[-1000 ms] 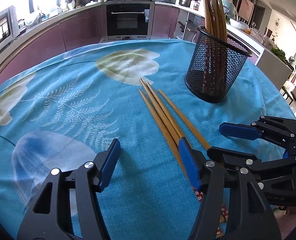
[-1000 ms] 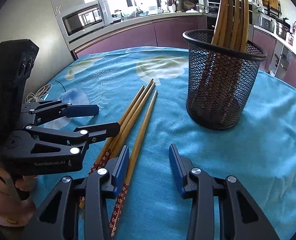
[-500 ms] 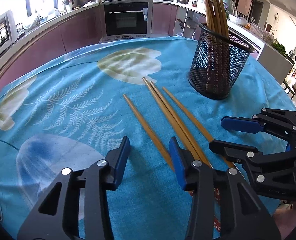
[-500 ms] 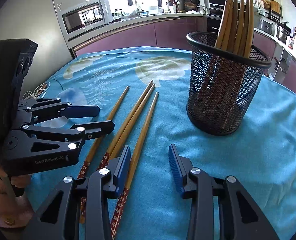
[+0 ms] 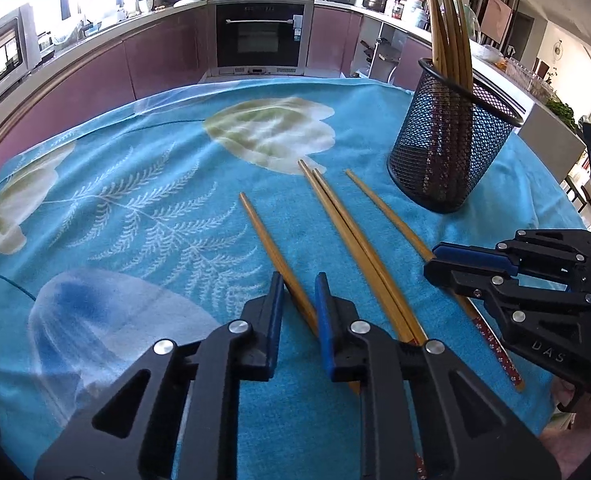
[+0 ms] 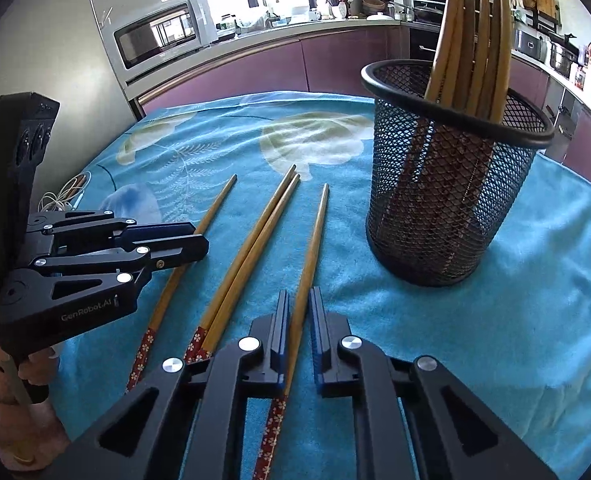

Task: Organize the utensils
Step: 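Move the right gripper back over the chopsticks and close on one, then lift the chopstick upright with the right gripper over the mesh cup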

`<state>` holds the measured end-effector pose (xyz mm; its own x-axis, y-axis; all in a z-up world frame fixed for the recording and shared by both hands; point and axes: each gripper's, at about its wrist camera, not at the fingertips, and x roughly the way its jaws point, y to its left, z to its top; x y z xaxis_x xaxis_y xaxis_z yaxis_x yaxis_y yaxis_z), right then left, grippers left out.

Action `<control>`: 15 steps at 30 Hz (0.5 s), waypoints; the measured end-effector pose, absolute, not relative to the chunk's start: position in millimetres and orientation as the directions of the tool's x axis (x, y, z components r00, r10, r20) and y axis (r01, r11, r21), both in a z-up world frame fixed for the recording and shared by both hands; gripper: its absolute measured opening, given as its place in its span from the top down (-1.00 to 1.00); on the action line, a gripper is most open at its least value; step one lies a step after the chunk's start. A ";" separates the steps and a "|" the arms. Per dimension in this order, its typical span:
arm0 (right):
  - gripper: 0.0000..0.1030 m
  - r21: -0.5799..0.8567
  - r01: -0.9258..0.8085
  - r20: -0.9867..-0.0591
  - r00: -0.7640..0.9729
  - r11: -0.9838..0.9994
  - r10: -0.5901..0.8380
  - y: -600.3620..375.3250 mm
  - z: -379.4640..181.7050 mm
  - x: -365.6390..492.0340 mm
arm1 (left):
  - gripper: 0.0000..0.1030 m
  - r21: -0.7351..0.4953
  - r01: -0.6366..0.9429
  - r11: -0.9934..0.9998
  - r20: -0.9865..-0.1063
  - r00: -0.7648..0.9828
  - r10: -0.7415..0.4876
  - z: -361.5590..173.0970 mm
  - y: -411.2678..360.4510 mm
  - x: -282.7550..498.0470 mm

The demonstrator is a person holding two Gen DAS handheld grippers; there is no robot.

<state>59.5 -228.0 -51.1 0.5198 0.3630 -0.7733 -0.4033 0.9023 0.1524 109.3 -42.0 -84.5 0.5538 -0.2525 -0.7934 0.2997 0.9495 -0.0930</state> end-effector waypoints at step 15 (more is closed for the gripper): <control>0.89 0.242 -0.399 -0.744 0.509 0.884 0.434 -241.7 -45.8 53.9 | 0.85 -0.123 0.283 0.951 -0.788 0.554 -0.267 -81.1 -37.7 104.1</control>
